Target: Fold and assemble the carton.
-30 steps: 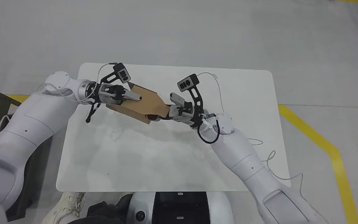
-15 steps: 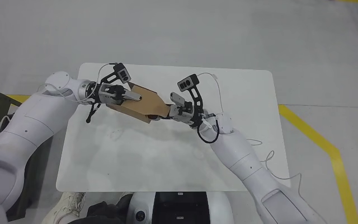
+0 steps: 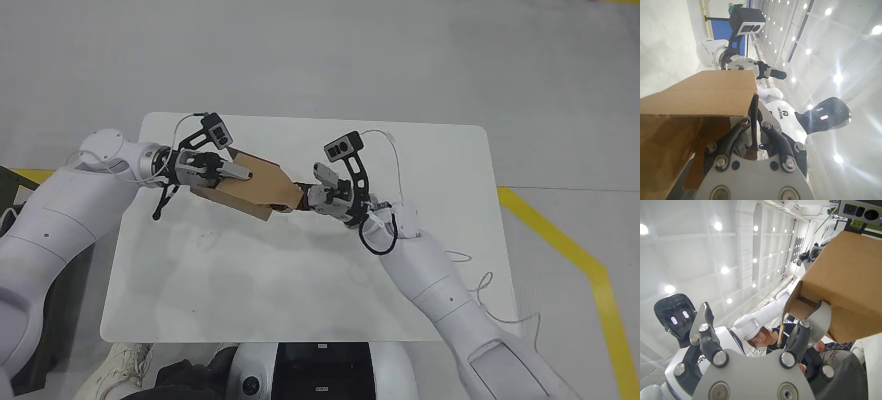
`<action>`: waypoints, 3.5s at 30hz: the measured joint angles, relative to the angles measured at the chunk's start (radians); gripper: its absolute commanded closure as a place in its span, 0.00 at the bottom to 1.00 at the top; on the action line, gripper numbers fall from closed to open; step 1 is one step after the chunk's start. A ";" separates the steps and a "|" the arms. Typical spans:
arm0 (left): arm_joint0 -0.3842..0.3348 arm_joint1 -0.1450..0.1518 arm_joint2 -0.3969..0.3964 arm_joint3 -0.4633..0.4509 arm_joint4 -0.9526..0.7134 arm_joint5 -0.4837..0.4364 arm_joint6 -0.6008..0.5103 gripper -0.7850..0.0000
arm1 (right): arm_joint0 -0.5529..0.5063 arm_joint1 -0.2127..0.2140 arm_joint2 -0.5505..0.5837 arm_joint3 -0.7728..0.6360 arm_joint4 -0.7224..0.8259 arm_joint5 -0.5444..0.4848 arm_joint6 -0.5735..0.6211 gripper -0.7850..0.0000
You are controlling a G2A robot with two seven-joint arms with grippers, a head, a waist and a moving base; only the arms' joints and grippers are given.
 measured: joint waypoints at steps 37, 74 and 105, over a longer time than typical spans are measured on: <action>-0.002 -0.003 -0.010 0.016 0.037 -0.019 0.000 1.00 | -0.068 0.045 0.078 -0.213 -0.245 0.206 -0.183 0.00; -0.004 0.001 -0.005 0.016 0.049 -0.021 0.000 1.00 | -0.061 0.048 0.002 -0.271 -0.430 0.314 -0.311 0.00; -0.052 0.019 0.038 0.005 0.072 0.011 0.000 1.00 | -0.091 0.067 0.013 -0.318 -0.482 0.346 -0.317 0.00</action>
